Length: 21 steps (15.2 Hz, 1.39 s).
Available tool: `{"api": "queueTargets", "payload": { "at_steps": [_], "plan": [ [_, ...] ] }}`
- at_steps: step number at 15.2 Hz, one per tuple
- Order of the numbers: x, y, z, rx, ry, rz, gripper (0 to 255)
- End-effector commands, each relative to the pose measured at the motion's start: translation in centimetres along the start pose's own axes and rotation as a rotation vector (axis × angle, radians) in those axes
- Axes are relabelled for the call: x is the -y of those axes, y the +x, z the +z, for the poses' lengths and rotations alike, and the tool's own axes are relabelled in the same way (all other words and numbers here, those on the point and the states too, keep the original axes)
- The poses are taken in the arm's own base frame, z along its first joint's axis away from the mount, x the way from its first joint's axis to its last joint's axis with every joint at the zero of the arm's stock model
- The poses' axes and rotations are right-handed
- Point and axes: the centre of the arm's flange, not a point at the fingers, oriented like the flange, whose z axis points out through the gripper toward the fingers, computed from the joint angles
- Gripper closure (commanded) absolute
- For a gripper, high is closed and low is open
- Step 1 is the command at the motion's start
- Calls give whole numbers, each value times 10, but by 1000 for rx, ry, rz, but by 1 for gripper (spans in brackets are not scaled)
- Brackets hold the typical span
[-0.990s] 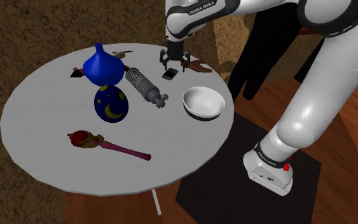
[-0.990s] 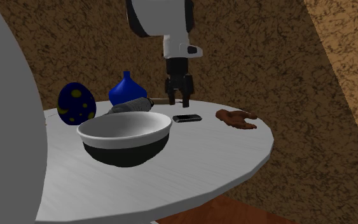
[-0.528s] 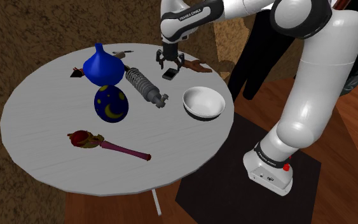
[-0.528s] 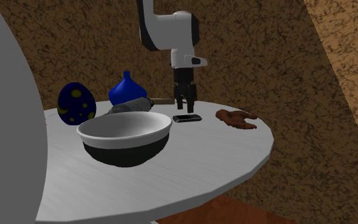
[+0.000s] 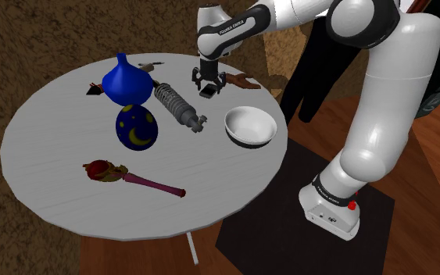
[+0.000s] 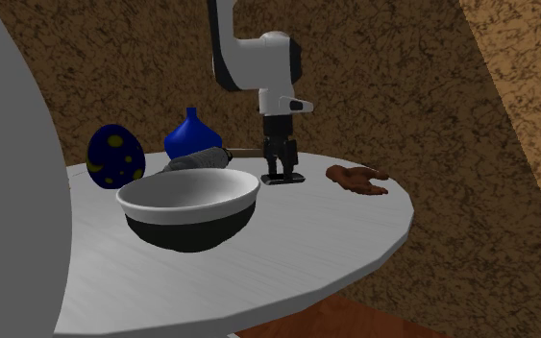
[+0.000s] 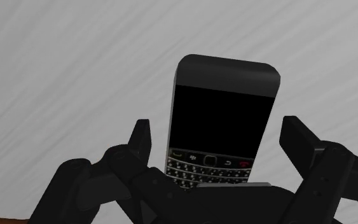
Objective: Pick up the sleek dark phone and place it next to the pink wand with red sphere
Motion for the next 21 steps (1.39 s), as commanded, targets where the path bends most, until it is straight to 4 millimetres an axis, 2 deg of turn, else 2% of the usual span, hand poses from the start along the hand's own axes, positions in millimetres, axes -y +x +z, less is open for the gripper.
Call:
{"api": "queueTargets", "payload": {
  "at_steps": [1, 4, 5, 14, 21],
  "plan": [
    [0, 0, 0, 0, 0, 0, 0],
    [0, 0, 0, 0, 0, 0, 0],
    [0, 0, 0, 0, 0, 0, 255],
    [0, 0, 0, 0, 0, 0, 255],
    [-2, 1, -36, 0, 0, 0, 255]
  ]
}}
